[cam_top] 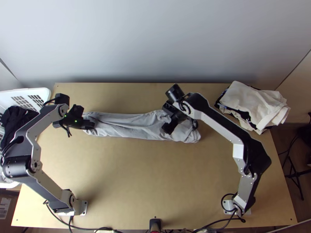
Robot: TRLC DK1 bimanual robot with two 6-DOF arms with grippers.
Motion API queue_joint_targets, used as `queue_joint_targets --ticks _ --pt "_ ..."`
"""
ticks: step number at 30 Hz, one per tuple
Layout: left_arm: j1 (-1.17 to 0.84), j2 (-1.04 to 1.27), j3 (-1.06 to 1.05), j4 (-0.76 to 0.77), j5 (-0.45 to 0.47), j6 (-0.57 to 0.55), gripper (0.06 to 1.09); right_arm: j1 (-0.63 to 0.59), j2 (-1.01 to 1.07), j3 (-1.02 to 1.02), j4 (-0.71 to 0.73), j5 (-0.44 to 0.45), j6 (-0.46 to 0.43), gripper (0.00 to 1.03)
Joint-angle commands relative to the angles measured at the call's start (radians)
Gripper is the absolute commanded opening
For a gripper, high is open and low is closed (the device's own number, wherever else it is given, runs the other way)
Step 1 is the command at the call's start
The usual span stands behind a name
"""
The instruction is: Fold the t-shirt
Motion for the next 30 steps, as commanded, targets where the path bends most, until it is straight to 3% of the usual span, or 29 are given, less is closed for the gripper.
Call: queue_joint_targets --ticks 1,10,19,24,30 --pt "-0.012 -0.102 0.026 -0.018 0.036 -0.012 0.09 0.022 0.065 0.004 0.021 -0.016 0.016 1.00" --pt "-0.022 -0.229 0.124 -0.119 0.123 -0.032 0.09 0.010 0.186 -0.003 0.058 -0.018 0.022 1.00" --pt "-0.111 -0.247 0.284 -0.166 0.197 -0.123 0.09 0.008 0.224 -0.006 0.059 -0.018 0.027 0.99" --pt "-0.196 -0.240 0.345 -0.162 0.200 -0.164 0.09 -0.009 0.135 0.019 0.026 -0.022 0.027 0.99" --pt "-0.288 -0.207 0.362 -0.150 0.200 -0.175 0.09 -0.082 -0.076 0.045 -0.096 -0.097 0.025 1.00"
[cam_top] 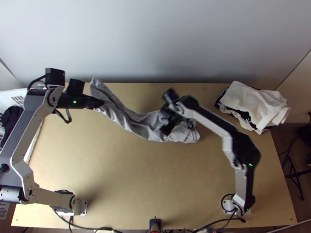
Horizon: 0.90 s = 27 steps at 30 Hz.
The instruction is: Fold the t-shirt
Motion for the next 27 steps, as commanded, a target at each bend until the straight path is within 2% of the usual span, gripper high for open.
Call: queue_joint_targets --ticks 1,6,11,16,27 --pt "-0.114 0.030 0.042 0.011 0.007 -0.026 0.09 -0.073 -0.198 0.021 -0.118 -0.049 0.000 1.00" --pt "-0.229 0.064 0.047 0.063 0.007 -0.058 0.09 -0.166 -0.332 -0.002 -0.189 -0.058 0.003 1.00" --pt "-0.354 0.134 0.105 0.084 0.006 -0.092 0.09 -0.232 -0.429 -0.119 -0.192 -0.058 0.018 1.00" --pt "-0.455 0.225 0.153 0.137 0.000 -0.106 0.09 -0.255 -0.481 -0.194 -0.192 -0.058 0.023 1.00" --pt "-0.584 0.401 0.229 0.249 -0.019 -0.179 0.09 -0.272 -0.507 -0.220 -0.195 -0.058 0.035 1.00"
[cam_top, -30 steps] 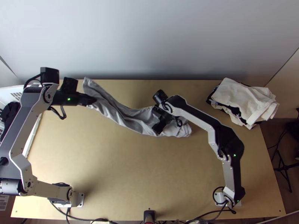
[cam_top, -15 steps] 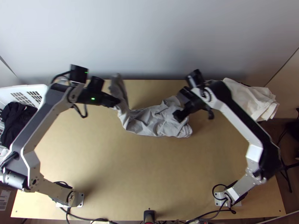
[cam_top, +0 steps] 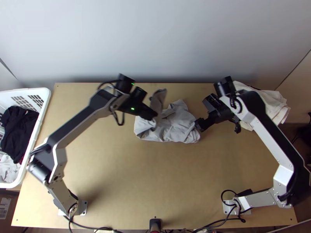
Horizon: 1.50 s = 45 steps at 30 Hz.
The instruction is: Fold the t-shirt
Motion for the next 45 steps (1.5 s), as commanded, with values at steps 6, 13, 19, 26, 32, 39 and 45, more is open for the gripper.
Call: queue_joint_targets --ticks 6,13,19,26,32,39,45 --pt "-0.093 0.219 0.086 0.119 -0.034 -0.065 0.09 -0.025 -0.025 -0.031 -0.008 0.001 0.008 1.00" --pt "-0.124 0.346 0.165 0.123 -0.035 -0.093 0.52 -0.031 -0.025 -0.060 -0.007 0.001 0.008 1.00" --pt "-0.099 0.301 0.221 -0.032 -0.031 -0.081 1.05 -0.028 0.007 -0.030 0.004 0.001 0.008 1.00" --pt "0.030 0.105 0.160 -0.220 -0.028 0.048 1.05 0.036 0.116 0.128 0.005 0.001 0.005 1.00" --pt "0.109 0.018 -0.096 -0.200 -0.029 0.140 1.05 0.170 0.303 0.271 0.018 -0.001 -0.006 1.00" --pt "0.088 0.041 -0.225 -0.108 -0.037 0.109 1.05 0.231 0.450 0.144 0.156 -0.077 0.036 1.00" --pt "0.080 0.080 -0.236 -0.093 -0.049 0.099 1.05 0.165 0.421 -0.085 0.271 -0.079 0.036 1.00"
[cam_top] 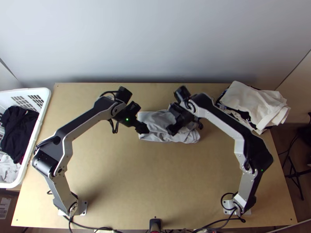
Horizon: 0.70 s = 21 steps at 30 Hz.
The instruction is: Fold the t-shirt
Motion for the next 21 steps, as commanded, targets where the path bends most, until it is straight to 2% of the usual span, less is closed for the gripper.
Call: queue_joint_targets --ticks 1,7,12,17,21 --pt "0.000 0.032 -0.055 0.020 -0.013 -0.007 1.05 -0.036 0.009 -0.192 0.108 -0.015 0.008 1.00" --pt "0.000 0.012 -0.059 0.003 -0.019 -0.003 1.05 -0.042 -0.129 -0.201 0.099 -0.015 0.013 1.00" --pt "0.010 -0.080 -0.055 -0.055 -0.019 -0.003 1.05 0.000 -0.276 -0.196 0.093 0.000 -0.003 1.00" --pt "0.037 -0.213 -0.073 -0.115 -0.019 -0.017 1.05 0.122 -0.339 -0.244 0.120 0.189 -0.087 0.99" --pt "0.066 -0.327 -0.124 -0.123 -0.019 -0.040 1.05 0.223 -0.356 -0.362 0.294 0.305 -0.190 0.99"
